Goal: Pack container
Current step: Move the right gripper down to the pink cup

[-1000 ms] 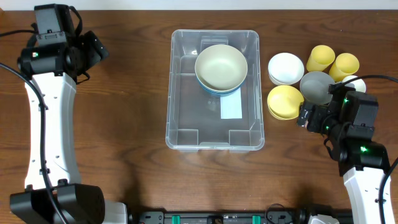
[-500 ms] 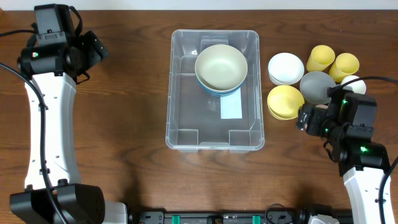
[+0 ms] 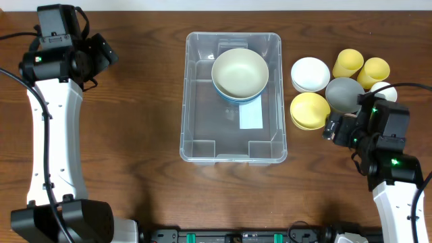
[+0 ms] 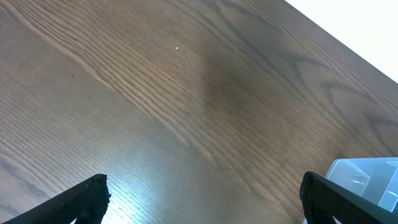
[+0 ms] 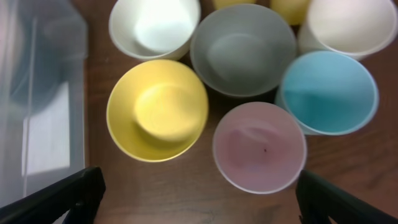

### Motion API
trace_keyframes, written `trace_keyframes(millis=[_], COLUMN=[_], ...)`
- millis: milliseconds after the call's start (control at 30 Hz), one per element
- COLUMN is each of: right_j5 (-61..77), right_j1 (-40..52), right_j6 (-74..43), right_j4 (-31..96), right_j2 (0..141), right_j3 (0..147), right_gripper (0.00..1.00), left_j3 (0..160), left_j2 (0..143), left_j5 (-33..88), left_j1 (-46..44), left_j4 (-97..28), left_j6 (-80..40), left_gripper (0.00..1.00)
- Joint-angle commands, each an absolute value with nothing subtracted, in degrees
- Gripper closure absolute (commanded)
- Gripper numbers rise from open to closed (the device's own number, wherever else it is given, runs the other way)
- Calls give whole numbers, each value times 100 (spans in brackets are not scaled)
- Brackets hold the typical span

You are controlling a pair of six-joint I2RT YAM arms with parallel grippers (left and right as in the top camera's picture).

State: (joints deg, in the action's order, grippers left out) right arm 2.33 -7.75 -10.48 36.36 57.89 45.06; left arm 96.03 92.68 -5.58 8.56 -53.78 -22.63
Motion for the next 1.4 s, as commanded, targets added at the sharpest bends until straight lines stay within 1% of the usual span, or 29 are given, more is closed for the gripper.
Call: trace_keyframes(millis=[0, 100, 167, 267, 367, 600, 633, 800, 900, 1033, 1133, 1233, 1367], right_j5=[-56, -82, -242, -561, -550, -314, -309, -248, -252, -183, -49, -34, -36], right_j1=[-987, -1146, -1256, -1463, -1719, -2047, -2047, -2045, -2040, -2040, -2040, -2034, -2021], right_j6=[-1931, -2198, -2294, -2296, -2294, -2265, -2265, -2268, -2268, -2272, -2274, -2274, -2270], right_j4=[3669, 3887, 4141, 4571, 4821, 4860, 4860, 4847, 4727, 4480, 4285, 4211, 4084], right_j2=[5784, 5927, 6139, 6606, 7083, 7902, 7964, 8020, 8027, 8027, 8027, 8027, 8027], right_j3=[4617, 4810, 5030, 5415, 5658, 5706, 5706, 5704, 5640, 5446, 5306, 5216, 5074], right_gripper=[6, 11, 13, 10, 7, 7, 8, 20, 21, 32, 34, 40, 43], left_j3=[9655, 9655, 9655, 9655, 9655, 9655, 9655, 9655, 9655, 9655, 9655, 9655, 9655], left_j2=[9323, 9323, 9323, 9323, 9323, 9323, 9323, 9323, 9323, 9323, 9323, 9323, 9323], left_j5=[-652, -655, -652, -652, -652, -652, -652, -652, -655, -652, -652, -652, -652], left_j1=[871, 871, 871, 871, 871, 871, 871, 871, 871, 871, 871, 871, 871], left_j4=[-5395, -5395, -5395, -5395, -5395, -5395, -5395, -5395, -5395, -5395, -5395, -5395, -5395], left_j6=[-2252, -2252, -2252, -2252, -2252, -2252, -2252, -2252, -2252, -2252, -2252, -2252, -2252], left_gripper=[2, 2, 2, 2, 2, 2, 2, 2, 2, 2, 2, 2, 2])
